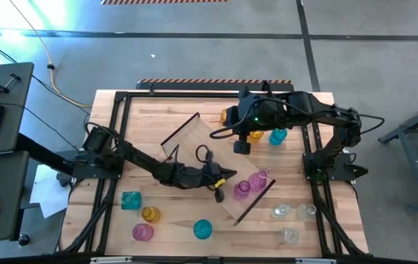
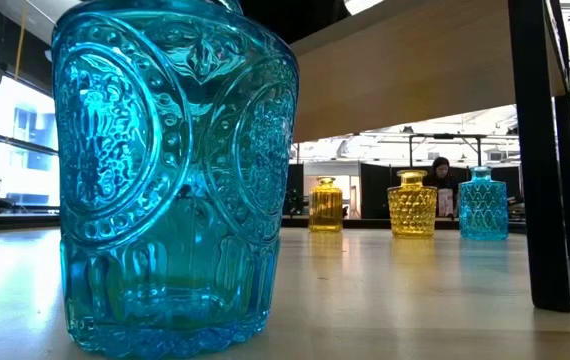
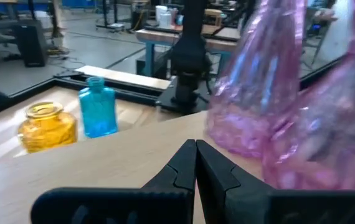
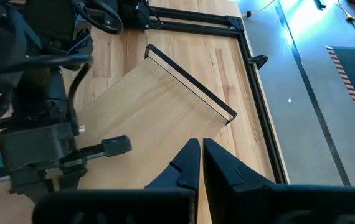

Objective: Sort vases onto shelf
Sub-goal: Put the top pink flower vase on the shelf aligned with the other pink flower vase

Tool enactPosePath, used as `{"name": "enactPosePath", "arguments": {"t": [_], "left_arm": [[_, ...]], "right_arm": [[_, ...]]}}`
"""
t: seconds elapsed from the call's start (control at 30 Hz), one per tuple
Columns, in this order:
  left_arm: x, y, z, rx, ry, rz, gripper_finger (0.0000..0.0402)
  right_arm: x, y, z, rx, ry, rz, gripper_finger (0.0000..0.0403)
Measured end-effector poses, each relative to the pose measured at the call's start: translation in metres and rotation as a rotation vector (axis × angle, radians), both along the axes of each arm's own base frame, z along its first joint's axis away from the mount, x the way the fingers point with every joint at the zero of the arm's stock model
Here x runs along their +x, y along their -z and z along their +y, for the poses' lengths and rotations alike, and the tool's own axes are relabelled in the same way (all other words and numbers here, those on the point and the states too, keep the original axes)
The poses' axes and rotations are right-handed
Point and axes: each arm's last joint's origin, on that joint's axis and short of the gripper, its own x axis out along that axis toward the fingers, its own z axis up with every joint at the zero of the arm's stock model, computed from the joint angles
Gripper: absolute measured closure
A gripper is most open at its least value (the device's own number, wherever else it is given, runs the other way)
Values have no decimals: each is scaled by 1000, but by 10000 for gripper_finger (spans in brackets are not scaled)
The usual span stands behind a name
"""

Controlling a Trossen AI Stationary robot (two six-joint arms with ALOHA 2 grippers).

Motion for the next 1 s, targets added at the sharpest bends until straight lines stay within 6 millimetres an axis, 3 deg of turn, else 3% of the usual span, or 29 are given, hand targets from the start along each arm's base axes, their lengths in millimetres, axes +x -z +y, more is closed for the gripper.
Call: {"name": "enactPosePath", "arguments": {"t": [0.5,1.0], "left_arm": [[6,-18,-19,-26,199,-42,401],[6,-16,-17,9,148,-14,402]], "right_arm": [[0,0,0,0,0,-2,403],[0,0,0,2,-1,-3,403]]}}
